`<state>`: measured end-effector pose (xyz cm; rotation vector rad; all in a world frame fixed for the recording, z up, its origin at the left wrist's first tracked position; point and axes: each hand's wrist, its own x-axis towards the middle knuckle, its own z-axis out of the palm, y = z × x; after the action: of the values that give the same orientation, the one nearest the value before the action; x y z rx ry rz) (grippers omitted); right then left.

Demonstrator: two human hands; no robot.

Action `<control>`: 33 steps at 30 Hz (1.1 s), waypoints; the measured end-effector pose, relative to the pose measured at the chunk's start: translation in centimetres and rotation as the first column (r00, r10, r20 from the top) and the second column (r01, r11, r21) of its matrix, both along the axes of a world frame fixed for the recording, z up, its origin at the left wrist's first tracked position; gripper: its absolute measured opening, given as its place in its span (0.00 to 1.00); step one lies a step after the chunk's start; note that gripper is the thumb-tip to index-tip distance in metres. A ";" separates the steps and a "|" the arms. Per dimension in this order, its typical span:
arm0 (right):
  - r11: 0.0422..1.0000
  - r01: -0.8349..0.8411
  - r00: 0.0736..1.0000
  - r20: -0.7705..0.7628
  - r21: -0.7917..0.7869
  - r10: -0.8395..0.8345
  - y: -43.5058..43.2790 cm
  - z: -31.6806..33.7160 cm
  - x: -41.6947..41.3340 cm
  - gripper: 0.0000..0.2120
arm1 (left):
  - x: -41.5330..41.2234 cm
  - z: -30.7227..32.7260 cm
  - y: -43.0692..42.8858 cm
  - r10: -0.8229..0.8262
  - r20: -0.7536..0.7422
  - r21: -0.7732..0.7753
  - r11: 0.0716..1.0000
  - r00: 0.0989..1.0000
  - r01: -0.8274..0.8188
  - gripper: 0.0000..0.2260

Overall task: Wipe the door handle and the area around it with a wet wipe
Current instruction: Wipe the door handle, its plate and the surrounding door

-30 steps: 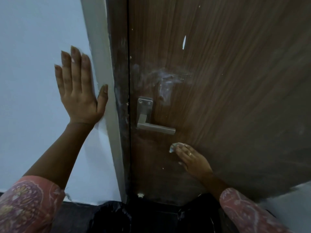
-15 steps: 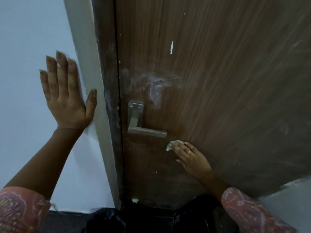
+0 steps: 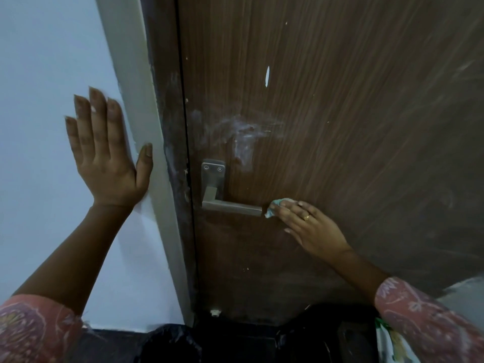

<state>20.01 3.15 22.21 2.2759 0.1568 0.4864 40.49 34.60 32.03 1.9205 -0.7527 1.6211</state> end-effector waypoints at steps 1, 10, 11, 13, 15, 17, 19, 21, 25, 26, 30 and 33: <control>1.000 0.000 0.998 0.059 0.017 -0.001 0.2 1.0 0.3 0.26 | 0.0 0.0 0.0 0.004 0.005 0.000 1.000 1.000 -0.004 0.30; 0.988 -0.120 0.963 0.254 0.094 0.092 5.2 7.3 5.8 0.29 | 0.0 0.1 0.0 0.010 -0.006 -0.013 1.000 1.000 -0.010 0.26; 0.987 -0.149 0.973 0.187 0.057 0.137 4.9 6.9 5.7 0.30 | 0.0 0.1 0.0 0.015 -0.007 -0.010 1.000 1.000 -0.015 0.27; 0.983 -0.178 0.981 0.063 -0.045 0.181 3.9 6.6 4.8 0.30 | 0.1 0.1 0.0 0.026 -0.005 0.000 1.000 1.000 -0.026 0.29; 0.980 -0.158 0.986 0.042 -0.122 0.164 3.3 7.4 4.0 0.28 | 0.2 0.1 0.0 0.026 0.005 0.007 1.000 1.000 -0.026 0.31; 0.992 -0.106 0.982 0.148 -0.070 0.116 3.6 8.8 3.8 0.26 | 0.2 -0.1 0.0 0.020 0.011 0.004 1.000 1.000 -0.020 0.31; 0.996 -0.079 0.967 0.246 0.038 0.067 5.0 10.6 4.5 0.24 | 0.2 0.0 -0.1 0.018 0.017 0.004 1.000 1.000 -0.018 0.31; 0.986 -0.075 0.969 0.245 0.151 0.036 6.6 11.5 5.5 0.26 | 0.3 0.0 -0.1 0.022 0.024 0.007 1.000 0.999 -0.023 0.31; 0.979 -0.092 0.996 0.020 0.184 0.089 7.3 9.8 5.8 0.29 | 0.3 -0.1 0.0 0.021 0.011 -0.003 1.000 1.000 -0.021 0.31; 0.980 -0.094 0.994 -0.034 0.178 0.101 6.9 9.3 5.5 0.28 | 0.2 -0.1 0.0 0.020 0.009 -0.003 1.000 1.000 -0.020 0.31; 0.987 -0.100 0.994 -0.019 0.125 0.103 6.3 10.2 4.9 0.28 | 0.1 0.0 0.1 0.021 0.010 0.009 1.000 1.000 -0.021 0.31; 0.986 -0.066 0.989 0.144 0.152 0.044 7.3 11.9 5.6 0.29 | 0.1 0.1 0.1 0.031 0.005 0.020 0.999 1.000 -0.031 0.31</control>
<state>25.60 10.44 34.11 2.3850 0.1148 0.7084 40.58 34.73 32.13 1.9525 -0.7469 1.6426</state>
